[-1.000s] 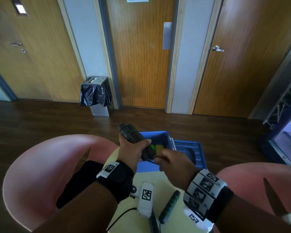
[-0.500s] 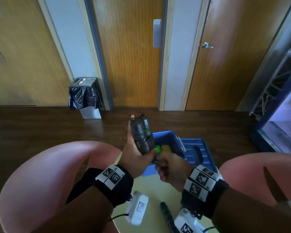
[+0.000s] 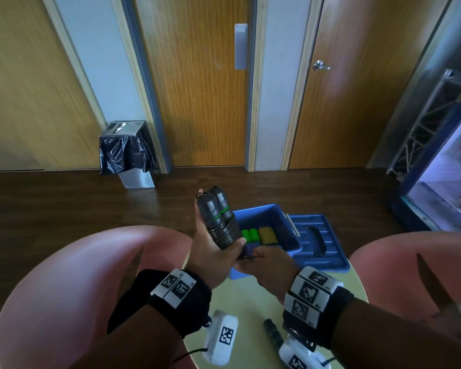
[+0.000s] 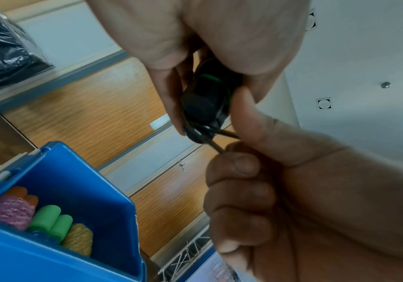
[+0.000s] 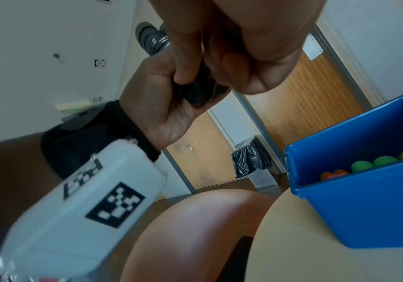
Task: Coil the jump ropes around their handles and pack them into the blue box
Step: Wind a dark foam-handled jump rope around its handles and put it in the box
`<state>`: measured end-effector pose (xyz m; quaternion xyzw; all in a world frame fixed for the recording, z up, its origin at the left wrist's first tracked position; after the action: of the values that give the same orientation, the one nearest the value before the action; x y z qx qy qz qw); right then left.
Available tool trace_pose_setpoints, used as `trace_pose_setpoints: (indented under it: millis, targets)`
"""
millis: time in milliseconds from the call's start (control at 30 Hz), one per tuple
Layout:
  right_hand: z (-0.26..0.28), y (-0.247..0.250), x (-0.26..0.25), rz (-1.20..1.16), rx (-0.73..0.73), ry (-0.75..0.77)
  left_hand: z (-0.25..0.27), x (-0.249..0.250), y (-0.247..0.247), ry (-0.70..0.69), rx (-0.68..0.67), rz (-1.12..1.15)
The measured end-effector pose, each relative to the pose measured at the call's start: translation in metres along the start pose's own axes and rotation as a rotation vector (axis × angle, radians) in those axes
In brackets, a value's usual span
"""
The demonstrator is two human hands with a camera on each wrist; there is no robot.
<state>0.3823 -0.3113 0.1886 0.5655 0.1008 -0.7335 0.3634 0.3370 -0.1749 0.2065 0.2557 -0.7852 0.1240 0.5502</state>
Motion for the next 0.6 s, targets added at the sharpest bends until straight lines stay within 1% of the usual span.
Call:
trace_pose_setpoints:
  millis: [133,233,300,400,433,533,600]
  targets:
    - [-0.005,-0.001,-0.013,0.360,0.046,0.076,-0.002,0.009,-0.004,-0.074,-0.026,-0.072]
    - [-0.002,-0.001,-0.023,0.555,0.083,0.104,-0.002,0.010,-0.001,-0.123,-0.017,-0.136]
    - [-0.001,-0.003,-0.028,0.663,0.072,0.128,-0.001,0.010,-0.002,-0.142,-0.043,-0.178]
    - [-0.003,-0.010,-0.029,0.881,0.014,0.177,0.001,0.008,-0.003,-0.159,-0.078,-0.211]
    - [-0.004,-0.012,-0.029,0.951,0.000,0.217,0.001,0.006,-0.004,-0.165,-0.089,-0.241]
    - [-0.007,-0.010,-0.029,0.997,-0.026,0.241,0.005,0.001,-0.001,-0.179,-0.114,-0.366]
    - [-0.005,-0.010,-0.029,1.012,-0.092,0.239,0.007,0.005,0.001,-0.185,-0.126,-0.355]
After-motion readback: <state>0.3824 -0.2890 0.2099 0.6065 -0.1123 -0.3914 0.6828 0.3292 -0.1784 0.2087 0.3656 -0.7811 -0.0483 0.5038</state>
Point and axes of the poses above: each hand's wrist, its own z-axis away from the middle knuckle, its own y-axis out of the back of the hand, x = y × z, the point moved 6 cm from there along -z, towards the middle knuckle, and after that the axes turned 2 degrees about -y, right-handed, at the moved point
